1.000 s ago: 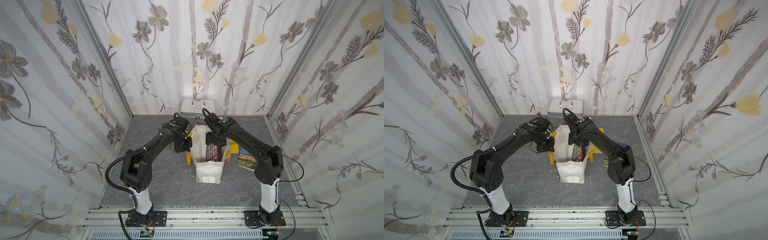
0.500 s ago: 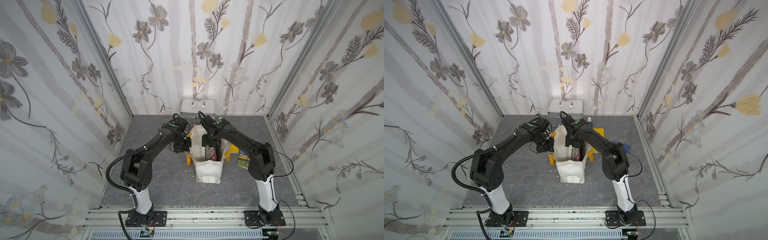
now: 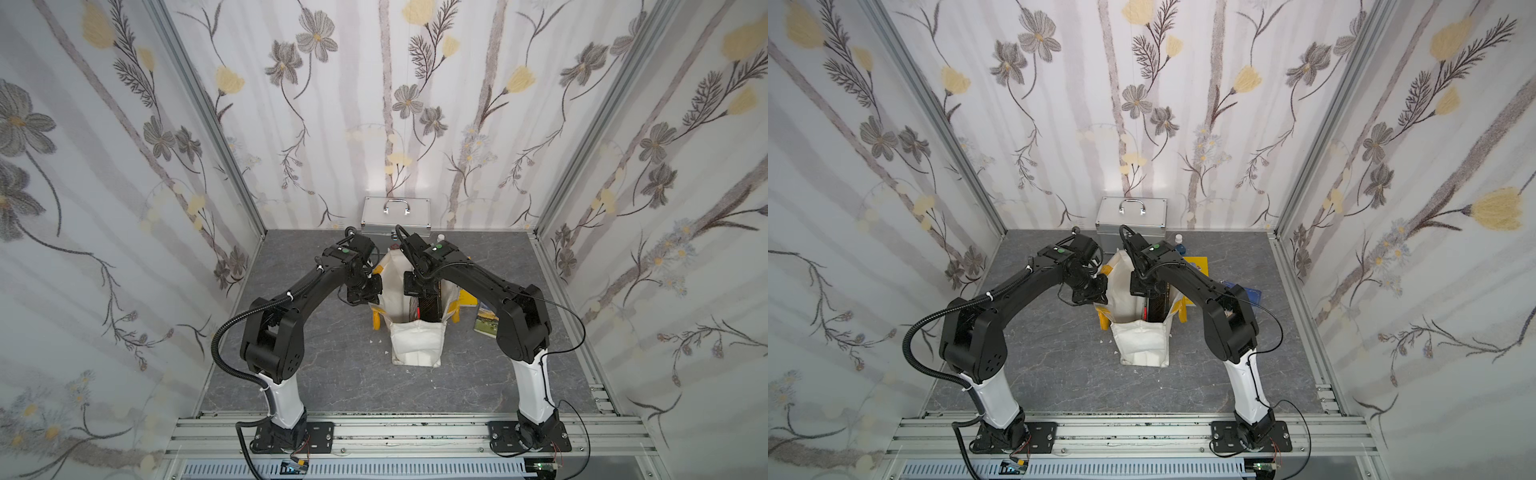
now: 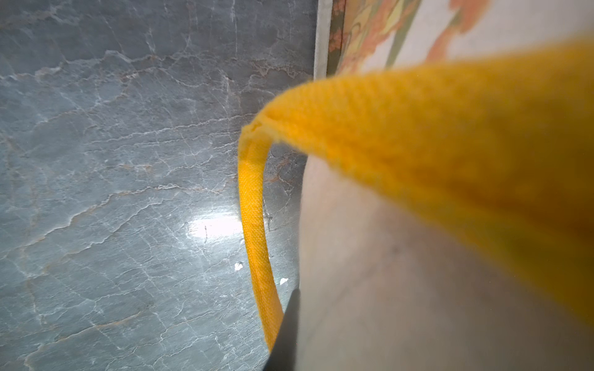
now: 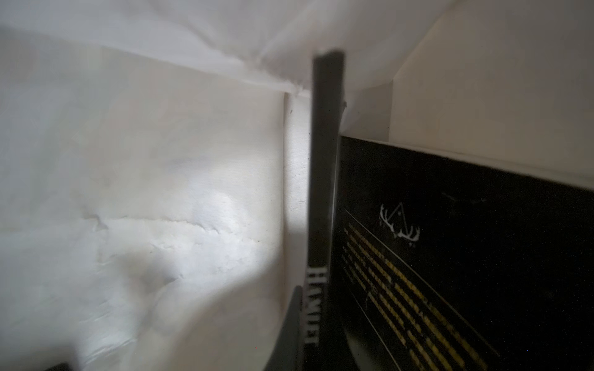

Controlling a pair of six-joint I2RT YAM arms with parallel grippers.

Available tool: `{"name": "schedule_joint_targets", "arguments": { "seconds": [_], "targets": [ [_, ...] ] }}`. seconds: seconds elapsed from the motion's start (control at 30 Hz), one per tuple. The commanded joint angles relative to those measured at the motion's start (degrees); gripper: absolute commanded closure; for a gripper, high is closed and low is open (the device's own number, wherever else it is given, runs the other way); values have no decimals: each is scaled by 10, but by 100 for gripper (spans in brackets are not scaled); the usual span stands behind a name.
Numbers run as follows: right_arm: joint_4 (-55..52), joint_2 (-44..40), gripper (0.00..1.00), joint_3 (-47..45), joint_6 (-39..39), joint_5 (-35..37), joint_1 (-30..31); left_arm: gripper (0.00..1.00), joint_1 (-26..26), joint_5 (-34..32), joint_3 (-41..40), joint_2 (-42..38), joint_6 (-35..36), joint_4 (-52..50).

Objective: Take out the books from the canvas bag
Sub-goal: Pick up the book from the canvas bag, then place the book on the book.

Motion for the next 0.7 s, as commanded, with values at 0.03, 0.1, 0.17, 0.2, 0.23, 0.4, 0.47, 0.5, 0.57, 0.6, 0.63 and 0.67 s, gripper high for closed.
{"name": "schedule_joint_targets", "arguments": {
  "seconds": [0.03, 0.1, 0.17, 0.2, 0.23, 0.4, 0.47, 0.5, 0.57, 0.6, 0.63, 0.67],
  "targets": [
    [45, -46, 100, 2, 3, 5, -3, 100, 2, -2, 0, -4, -2, -3],
    [49, -68, 100, 2, 2, 9, -5, 100, 2, -3, 0, -4, -3, -3],
    [54, -90, 100, 2, 1, 8, -9, 100, 2, -3, 0, -3, -3, -2],
    [54, -101, 100, 2, 0, 10, -10, 100, 2, -3, 0, -4, -3, -2],
    [54, -112, 100, 2, 0, 11, -13, 100, 2, -2, 0, -3, -3, -1],
    [57, -175, 100, 2, 3, 17, -30, 100, 4, -3, 3, -1, -3, -1],
    [66, -205, 100, -1, 2, 24, -35, 100, 3, -4, 4, -1, -4, -1],
    [72, -222, 100, -4, 2, 31, -37, 100, 3, -5, 4, 0, -5, -2],
    [73, -253, 100, -7, 3, 46, -45, 100, 4, -9, 7, 0, -4, -4],
    [73, -269, 100, -12, 4, 56, -50, 100, 4, -14, 9, 0, -4, -7],
    [72, -285, 100, -20, 5, 65, -56, 100, 4, -19, 12, 0, -3, -10],
    [72, -304, 100, -29, 7, 73, -63, 100, 4, -24, 16, 0, -2, -13]
  ]
}}
